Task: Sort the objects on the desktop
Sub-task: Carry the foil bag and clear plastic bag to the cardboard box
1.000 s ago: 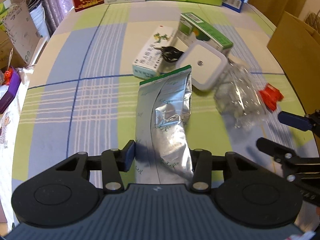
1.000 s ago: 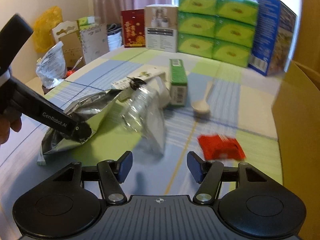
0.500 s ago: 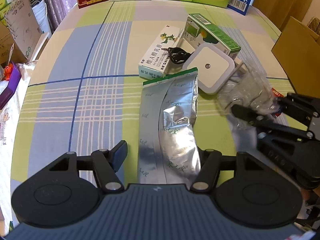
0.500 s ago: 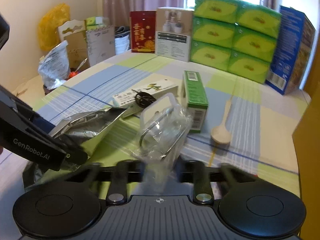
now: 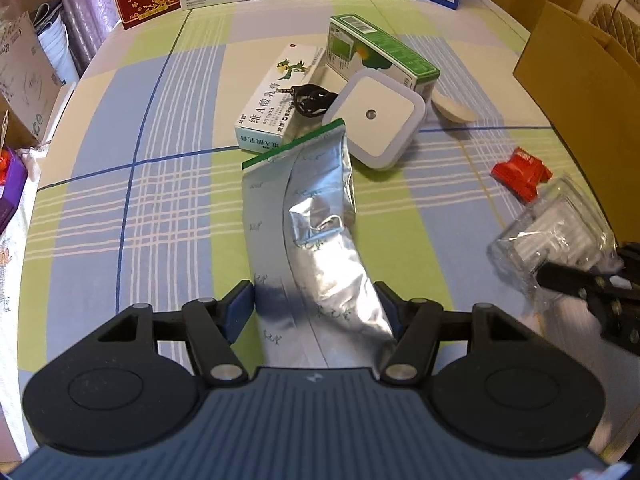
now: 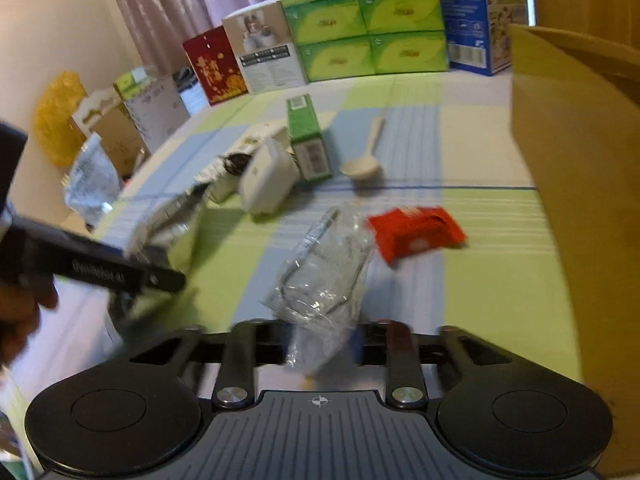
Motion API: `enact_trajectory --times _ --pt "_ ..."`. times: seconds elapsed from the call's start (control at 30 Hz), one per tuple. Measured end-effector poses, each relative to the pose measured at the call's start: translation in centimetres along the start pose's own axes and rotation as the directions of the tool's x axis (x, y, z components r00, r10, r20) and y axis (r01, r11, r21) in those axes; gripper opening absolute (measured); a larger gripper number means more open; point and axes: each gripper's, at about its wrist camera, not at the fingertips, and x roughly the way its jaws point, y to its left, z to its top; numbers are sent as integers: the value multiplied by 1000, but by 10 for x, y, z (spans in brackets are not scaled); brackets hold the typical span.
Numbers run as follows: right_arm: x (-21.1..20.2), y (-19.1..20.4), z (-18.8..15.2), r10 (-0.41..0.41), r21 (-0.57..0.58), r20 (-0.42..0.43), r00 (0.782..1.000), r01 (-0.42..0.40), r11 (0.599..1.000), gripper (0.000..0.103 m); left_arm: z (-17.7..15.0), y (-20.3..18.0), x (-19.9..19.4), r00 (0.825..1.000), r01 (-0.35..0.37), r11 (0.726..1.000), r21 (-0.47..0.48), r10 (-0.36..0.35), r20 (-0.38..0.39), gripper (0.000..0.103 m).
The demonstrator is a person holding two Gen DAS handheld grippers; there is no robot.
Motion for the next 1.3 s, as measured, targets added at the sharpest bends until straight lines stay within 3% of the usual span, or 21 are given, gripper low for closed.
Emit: enact_trajectory --times 0.07,0.2,0.47,0.57,0.67,0.8,0.9,0.93,1.07,1.3 --pt "-7 1 -6 -52 -36 22 998 53 998 78 0 1 -1 1000 3 1000 -6 -3 2 59" --pt "-8 8 -14 -117 -137 57 991 124 983 80 0 1 0 1000 -1 1000 -8 1 4 60" --pt "18 7 -10 -130 -139 62 990 137 981 84 2 3 1 1000 -10 1000 -24 11 23 70" --pt "26 2 -6 -123 -110 55 991 129 986 83 3 5 0 999 -11 999 -30 12 40 76" --pt "29 1 -4 -123 -106 50 991 128 986 65 5 4 2 999 -7 1000 -30 9 43 76" --pt "26 3 -6 -136 -107 60 989 142 984 62 7 5 8 999 -28 999 -33 29 21 76" --pt "24 3 -7 -131 -105 57 990 137 985 62 11 11 13 1000 -27 998 -52 27 -1 68" --pt "23 3 -7 -131 -107 58 990 136 985 62 12 13 14 1000 -9 998 -69 8 -12 58" --pt "19 7 -6 -125 -121 69 990 132 984 62 14 15 13 1000 -9 998 -68 8 -21 43" --pt "-2 14 -10 -97 -147 93 991 110 983 62 -4 -10 -1 999 -19 1000 3 19 -40 34"
